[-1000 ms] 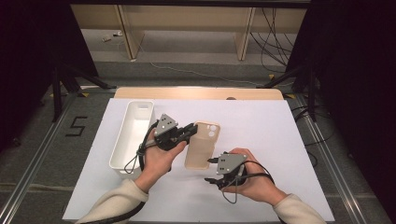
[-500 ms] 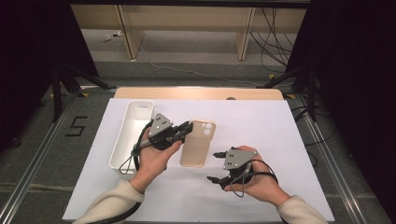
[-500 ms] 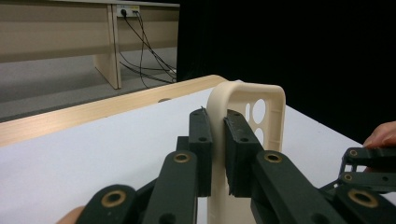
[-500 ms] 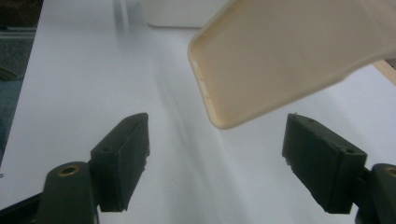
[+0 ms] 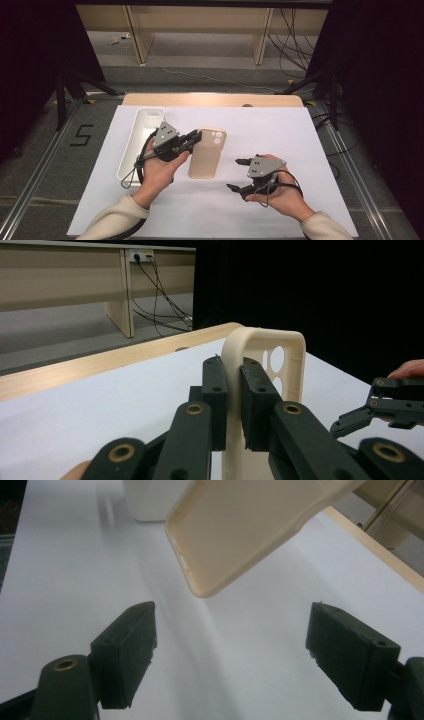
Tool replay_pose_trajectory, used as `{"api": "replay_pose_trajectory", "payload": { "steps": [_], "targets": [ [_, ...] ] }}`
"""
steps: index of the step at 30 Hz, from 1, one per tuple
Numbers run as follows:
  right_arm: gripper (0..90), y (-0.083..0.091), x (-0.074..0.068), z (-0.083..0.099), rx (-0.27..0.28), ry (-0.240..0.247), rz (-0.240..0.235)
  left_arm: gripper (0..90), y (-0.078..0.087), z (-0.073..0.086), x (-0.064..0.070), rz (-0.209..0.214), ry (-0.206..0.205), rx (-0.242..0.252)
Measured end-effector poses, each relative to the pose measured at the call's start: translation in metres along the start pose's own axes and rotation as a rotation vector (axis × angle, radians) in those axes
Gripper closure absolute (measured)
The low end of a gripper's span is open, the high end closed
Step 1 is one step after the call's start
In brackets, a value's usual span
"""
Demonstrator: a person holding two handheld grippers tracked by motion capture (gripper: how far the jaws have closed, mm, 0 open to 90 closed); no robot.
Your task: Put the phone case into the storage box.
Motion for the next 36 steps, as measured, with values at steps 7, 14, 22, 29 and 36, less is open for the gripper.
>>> {"api": "replay_pose_trajectory", "payload": {
  "steps": [7,14,22,29,36],
  "targets": [
    [21.1,0.005,0.004,0.001,0.020,-0.009,0.017,82.1,0.005,-0.004,-0.004,-0.008,0.003,0.011],
    [21.0,0.017,0.008,0.006,0.048,-0.043,0.039,82.1,0.006,-0.006,-0.010,-0.014,-0.018,0.030],
    [21.0,0.030,0.014,0.013,0.078,-0.075,0.067,82.1,0.010,-0.006,-0.013,-0.020,-0.002,0.025],
    [21.2,0.037,0.016,0.016,0.090,-0.086,0.085,82.2,0.013,-0.005,-0.018,-0.033,0.002,0.018],
    [20.6,0.042,0.017,0.019,0.095,-0.096,0.094,82.2,0.016,-0.005,-0.021,-0.038,0.006,0.021]
  ]
}}
Point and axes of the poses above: each handheld gripper's, and its own axes: y roughly backward along the jaws, z roughly out of its underside, x roughly to its right, the point moved 7 cm from there along -y, roughly forward along the jaws, and after that the axes turned 13 degrees about -z, right-handed, at the moved point
